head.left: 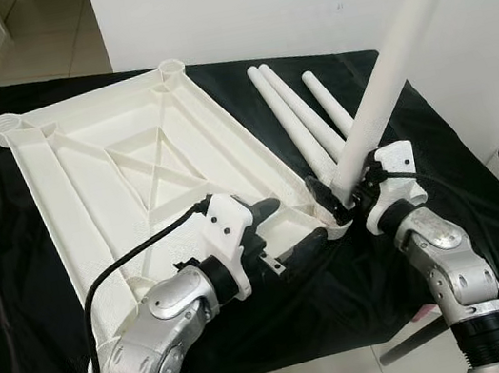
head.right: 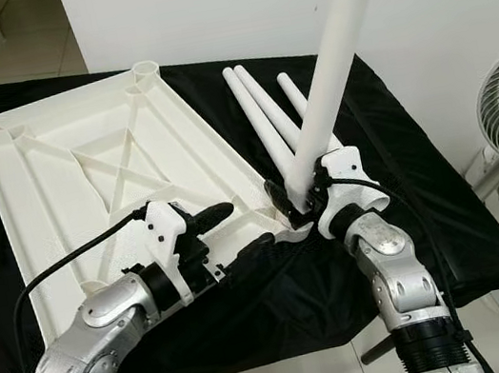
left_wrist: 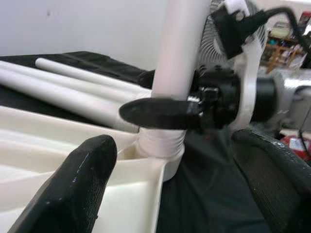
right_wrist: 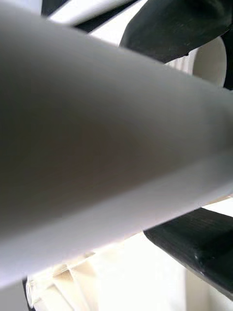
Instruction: Building children table
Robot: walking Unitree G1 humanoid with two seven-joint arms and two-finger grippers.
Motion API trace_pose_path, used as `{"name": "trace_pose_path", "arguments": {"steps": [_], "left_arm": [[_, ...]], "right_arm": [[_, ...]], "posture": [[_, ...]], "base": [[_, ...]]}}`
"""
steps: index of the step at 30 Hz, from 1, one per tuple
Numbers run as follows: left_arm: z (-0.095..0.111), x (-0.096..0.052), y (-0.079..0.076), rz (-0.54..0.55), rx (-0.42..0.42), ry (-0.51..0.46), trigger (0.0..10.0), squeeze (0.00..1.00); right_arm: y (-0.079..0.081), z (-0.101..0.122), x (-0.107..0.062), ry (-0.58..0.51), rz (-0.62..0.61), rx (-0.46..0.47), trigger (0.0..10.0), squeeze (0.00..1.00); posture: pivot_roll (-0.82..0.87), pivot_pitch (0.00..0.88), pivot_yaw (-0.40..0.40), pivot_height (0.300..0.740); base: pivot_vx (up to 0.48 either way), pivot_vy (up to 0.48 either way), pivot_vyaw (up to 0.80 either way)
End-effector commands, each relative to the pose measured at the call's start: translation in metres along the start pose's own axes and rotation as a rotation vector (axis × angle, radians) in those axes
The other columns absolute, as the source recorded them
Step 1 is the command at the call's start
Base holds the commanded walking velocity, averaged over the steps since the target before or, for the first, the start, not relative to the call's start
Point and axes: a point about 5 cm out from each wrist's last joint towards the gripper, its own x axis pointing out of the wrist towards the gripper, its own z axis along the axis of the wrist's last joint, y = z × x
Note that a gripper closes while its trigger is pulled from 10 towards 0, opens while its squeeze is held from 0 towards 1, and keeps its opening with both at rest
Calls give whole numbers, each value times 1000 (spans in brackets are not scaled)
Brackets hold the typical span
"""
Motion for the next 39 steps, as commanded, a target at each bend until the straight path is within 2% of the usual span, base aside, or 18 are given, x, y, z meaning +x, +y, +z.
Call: {"name": "trace_pose_path", "arguments": {"steps": [1,6,9,10,11,13,14,22,28,29,35,39], "left_arm": [[-5,2,-2,1,13,14,10000,0],[-19,5,-1,19,37,46,10000,0],[-21,6,-2,18,40,51,10000,0],[-21,5,-2,14,41,53,10000,0],[-21,5,-3,9,43,53,10000,0],[-21,5,-3,9,43,53,10000,0],[-20,5,-3,7,46,49,10000,0],[-15,5,0,8,62,25,10000,0],[-16,6,0,6,68,22,10000,0],[-16,6,-1,6,68,21,10000,0],[-16,6,-2,6,65,18,10000,0],[-16,6,-3,3,62,17,10000,0]], "right_arm": [[0,-1,1,0,24,0,10000,0],[-2,-5,5,-5,96,-1,10000,0],[-2,-5,6,-8,113,1,10000,0],[-3,-6,7,-10,125,-2,6784,0],[-3,-7,8,-12,135,-3,2784,0],[-3,-7,8,-12,135,-3,2784,0],[-4,-9,8,-5,144,5,0,0],[-1,-20,5,14,186,61,0,0],[-1,-21,4,10,177,63,0,0],[0,-21,4,15,145,67,10000,0],[1,-26,2,50,-18,74,10000,0],[8,-26,0,49,-101,95,10000,0]], "posture": [[14,115,-64,740],[11,117,-59,740],[11,117,-57,740],[11,117,-57,740],[11,117,-57,740],[11,117,-57,740],[11,117,-57,740],[21,121,-57,740],[20,120,-59,740],[19,118,-66,740],[18,116,-71,740],[16,115,-72,740]], "base": [[0,0,0],[0,0,0],[0,0,0],[0,0,0],[0,0,0],[0,0,0],[0,0,0],[0,0,0],[0,0,0],[0,0,0],[0,0,0],[0,0,0]]}}
